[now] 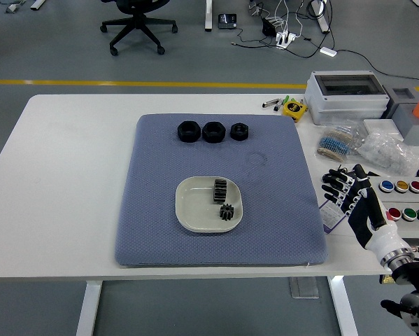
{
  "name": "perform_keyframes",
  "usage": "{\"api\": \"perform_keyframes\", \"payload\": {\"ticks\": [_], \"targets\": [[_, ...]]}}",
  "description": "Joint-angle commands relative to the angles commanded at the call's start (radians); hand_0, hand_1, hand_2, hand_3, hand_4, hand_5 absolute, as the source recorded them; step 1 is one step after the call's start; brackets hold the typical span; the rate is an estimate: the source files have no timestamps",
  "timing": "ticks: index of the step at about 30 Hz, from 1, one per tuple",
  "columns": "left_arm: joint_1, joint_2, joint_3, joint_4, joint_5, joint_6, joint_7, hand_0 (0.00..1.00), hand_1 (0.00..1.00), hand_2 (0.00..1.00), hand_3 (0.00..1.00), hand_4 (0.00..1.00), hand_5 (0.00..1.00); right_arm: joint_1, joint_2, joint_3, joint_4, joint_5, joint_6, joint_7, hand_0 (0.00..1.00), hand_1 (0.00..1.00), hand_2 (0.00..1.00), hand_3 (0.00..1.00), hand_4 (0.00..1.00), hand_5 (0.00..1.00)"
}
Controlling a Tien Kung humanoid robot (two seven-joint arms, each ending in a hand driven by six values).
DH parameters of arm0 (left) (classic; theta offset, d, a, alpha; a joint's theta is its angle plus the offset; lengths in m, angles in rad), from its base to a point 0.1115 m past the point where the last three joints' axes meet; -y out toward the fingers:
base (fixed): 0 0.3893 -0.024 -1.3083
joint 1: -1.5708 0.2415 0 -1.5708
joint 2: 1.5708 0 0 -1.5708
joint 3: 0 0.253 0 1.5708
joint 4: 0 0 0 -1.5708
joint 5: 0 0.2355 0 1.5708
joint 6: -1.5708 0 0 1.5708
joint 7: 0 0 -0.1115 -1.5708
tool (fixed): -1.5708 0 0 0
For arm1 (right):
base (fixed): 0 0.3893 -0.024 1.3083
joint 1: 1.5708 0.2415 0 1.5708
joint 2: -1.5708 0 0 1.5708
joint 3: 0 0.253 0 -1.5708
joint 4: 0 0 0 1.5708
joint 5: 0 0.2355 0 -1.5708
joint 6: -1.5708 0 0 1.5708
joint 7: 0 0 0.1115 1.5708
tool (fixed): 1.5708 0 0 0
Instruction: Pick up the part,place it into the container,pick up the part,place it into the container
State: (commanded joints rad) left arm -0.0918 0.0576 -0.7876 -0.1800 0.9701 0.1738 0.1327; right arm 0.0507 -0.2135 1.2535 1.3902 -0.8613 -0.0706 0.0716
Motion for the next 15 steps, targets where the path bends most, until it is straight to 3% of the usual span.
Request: {"api": "perform_keyframes", "payload": {"ticks": [7, 15], "targets": [[-0.002, 0.002, 0.002, 0.000, -0.003, 0.000, -0.001, 0.752, 0.703, 0.673, 0.585, 0.644, 0.618, 0.002, 0.000, 0.010, 0.003, -0.099, -0.033, 0.023, 0.906, 0.812, 0.815, 0.792, 0.998, 0.998], [-0.006, 0.002, 0.004, 0.000, -0.007, 0.000, -0.002, 0.752, 0.703, 0.674, 0.585, 0.644, 0.619, 0.006, 0.003, 0.014, 0.002, -0.126, -0.035, 0.032, 0.903, 0.812, 0.814, 0.791, 0.998, 0.998]]}}
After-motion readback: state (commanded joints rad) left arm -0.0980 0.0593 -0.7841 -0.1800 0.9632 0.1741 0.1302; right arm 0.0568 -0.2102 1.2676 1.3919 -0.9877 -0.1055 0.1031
